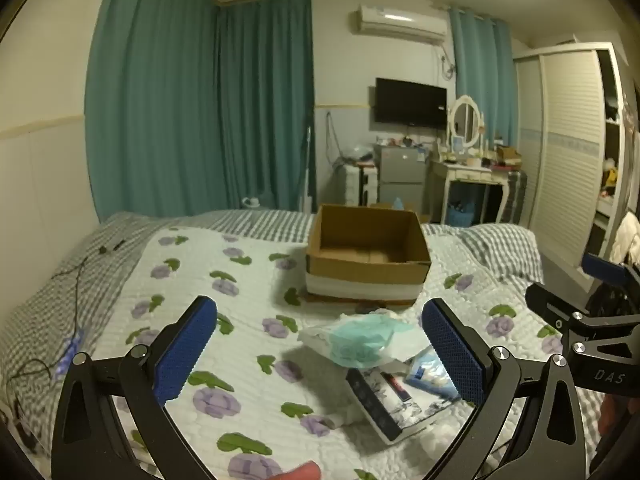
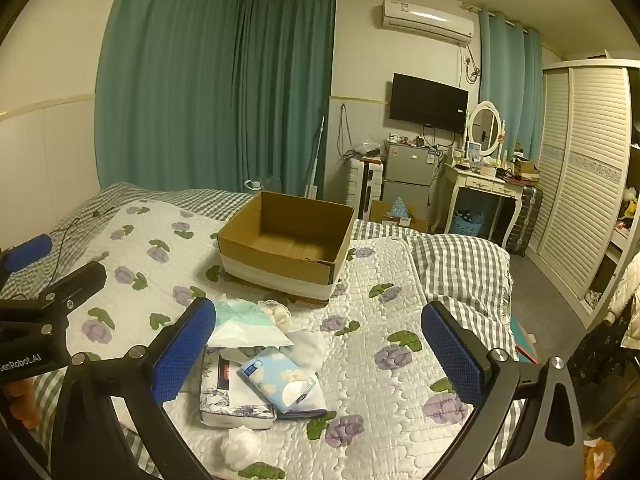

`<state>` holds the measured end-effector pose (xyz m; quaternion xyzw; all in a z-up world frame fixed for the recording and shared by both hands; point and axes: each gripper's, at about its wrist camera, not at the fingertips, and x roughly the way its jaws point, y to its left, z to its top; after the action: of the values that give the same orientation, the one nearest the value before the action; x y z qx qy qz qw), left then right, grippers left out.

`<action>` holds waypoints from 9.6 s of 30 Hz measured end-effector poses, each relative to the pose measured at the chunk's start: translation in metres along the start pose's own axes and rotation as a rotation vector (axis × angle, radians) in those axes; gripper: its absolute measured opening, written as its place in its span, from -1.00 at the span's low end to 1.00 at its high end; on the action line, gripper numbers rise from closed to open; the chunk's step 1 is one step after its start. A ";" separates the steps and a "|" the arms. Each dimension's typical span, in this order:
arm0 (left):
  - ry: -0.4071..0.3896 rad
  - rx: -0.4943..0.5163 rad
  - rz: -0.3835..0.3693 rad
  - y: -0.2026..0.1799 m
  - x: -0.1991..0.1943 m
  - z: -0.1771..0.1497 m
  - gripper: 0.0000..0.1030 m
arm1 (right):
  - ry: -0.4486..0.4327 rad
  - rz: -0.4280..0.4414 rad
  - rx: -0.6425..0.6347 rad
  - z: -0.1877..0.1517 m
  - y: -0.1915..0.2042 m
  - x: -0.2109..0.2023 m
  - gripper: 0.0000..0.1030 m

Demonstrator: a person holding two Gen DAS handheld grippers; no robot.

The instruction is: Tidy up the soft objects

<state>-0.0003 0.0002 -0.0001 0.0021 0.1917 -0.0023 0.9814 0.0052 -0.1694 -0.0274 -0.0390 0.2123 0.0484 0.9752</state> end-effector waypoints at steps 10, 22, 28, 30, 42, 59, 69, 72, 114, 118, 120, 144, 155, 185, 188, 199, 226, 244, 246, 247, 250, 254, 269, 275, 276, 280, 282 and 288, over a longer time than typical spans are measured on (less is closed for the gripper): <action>0.012 -0.001 -0.007 0.002 -0.002 -0.001 1.00 | 0.003 0.003 0.001 0.001 0.000 0.001 1.00; 0.019 0.008 -0.001 0.001 0.004 -0.002 1.00 | 0.008 0.004 0.001 -0.002 0.001 0.001 1.00; 0.019 0.010 0.001 0.001 0.004 -0.002 1.00 | 0.008 0.006 0.000 -0.004 0.001 0.003 1.00; 0.018 0.010 0.000 0.001 0.004 -0.002 1.00 | 0.009 0.005 0.000 -0.004 0.001 0.003 1.00; 0.020 0.010 0.002 -0.001 0.003 -0.003 1.00 | 0.012 0.005 -0.003 -0.005 0.003 0.005 1.00; 0.020 0.009 -0.002 0.002 0.003 -0.007 1.00 | 0.018 0.009 -0.008 -0.009 0.005 0.006 1.00; 0.022 0.009 -0.005 0.002 0.003 -0.007 1.00 | 0.020 0.008 -0.008 -0.008 0.005 0.006 1.00; 0.021 0.009 -0.005 0.003 0.003 -0.007 1.00 | 0.020 0.008 -0.009 -0.008 0.005 0.006 1.00; 0.310 0.077 0.024 -0.005 0.099 -0.062 1.00 | 0.477 0.186 -0.046 -0.080 0.016 0.165 0.73; 0.312 0.084 0.016 -0.010 0.102 -0.060 1.00 | 0.510 0.218 -0.036 -0.087 0.016 0.173 0.43; 0.305 0.092 0.001 -0.014 0.103 -0.056 1.00 | 0.469 0.217 -0.035 -0.082 0.013 0.162 0.39; 0.461 0.102 -0.154 -0.045 0.182 -0.069 -0.75 | 0.396 0.162 0.032 -0.066 -0.036 0.141 0.36; 0.351 0.095 -0.157 -0.024 0.143 -0.029 -0.96 | 0.335 0.157 0.009 -0.045 -0.029 0.119 0.36; 0.247 0.260 -0.194 -0.034 0.324 0.064 -0.95 | 0.274 0.185 -0.084 0.107 -0.023 0.320 0.35; 0.247 0.284 -0.190 -0.037 0.337 0.058 -0.92 | 0.293 0.190 -0.088 0.099 -0.023 0.346 0.35; 0.255 0.256 -0.145 -0.028 0.297 0.070 0.21 | 0.214 0.168 -0.037 0.114 -0.038 0.301 0.73; 0.316 0.091 -0.014 0.032 0.099 -0.046 0.84 | 0.390 0.178 -0.077 -0.035 0.034 0.103 1.00; 0.419 0.099 -0.004 0.033 0.124 -0.087 0.83 | 0.562 0.272 -0.067 -0.100 0.070 0.163 0.62; 0.419 0.099 -0.003 0.033 0.124 -0.086 0.83 | 0.550 0.281 -0.072 -0.099 0.071 0.161 0.39; 0.416 0.099 -0.002 0.033 0.122 -0.086 0.83 | 0.534 0.288 -0.077 -0.098 0.072 0.158 0.23; 0.396 0.091 0.002 0.034 0.116 -0.081 0.83 | 0.487 0.298 -0.099 -0.091 0.077 0.147 -0.22; 0.391 0.087 0.012 0.033 0.109 -0.077 0.83 | 0.476 0.306 -0.104 -0.089 0.076 0.142 -0.35; 0.372 0.083 0.009 0.019 0.102 -0.056 0.83 | 0.231 0.335 -0.071 -0.034 0.050 0.090 -0.64; 0.407 0.071 -0.056 -0.011 0.119 -0.052 0.83 | 0.159 0.203 -0.076 -0.010 0.008 0.075 -0.64; 0.420 0.068 -0.064 -0.017 0.124 -0.053 0.83 | 0.161 0.174 -0.080 -0.010 0.000 0.076 -0.64; 0.494 0.063 -0.107 -0.044 0.144 -0.064 0.81 | 0.206 0.039 -0.127 -0.022 -0.024 0.089 -0.64; 0.509 0.086 -0.122 -0.058 0.151 -0.068 0.81 | 0.233 0.014 -0.119 -0.029 -0.035 0.097 -0.64; 0.565 0.105 -0.159 -0.093 0.178 -0.069 0.81 | 0.285 -0.005 -0.121 -0.045 -0.058 0.120 -0.63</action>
<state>0.1383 -0.0932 -0.1317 0.0384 0.4564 -0.0884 0.8846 0.1015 -0.2217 -0.1146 -0.1048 0.3450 0.0529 0.9312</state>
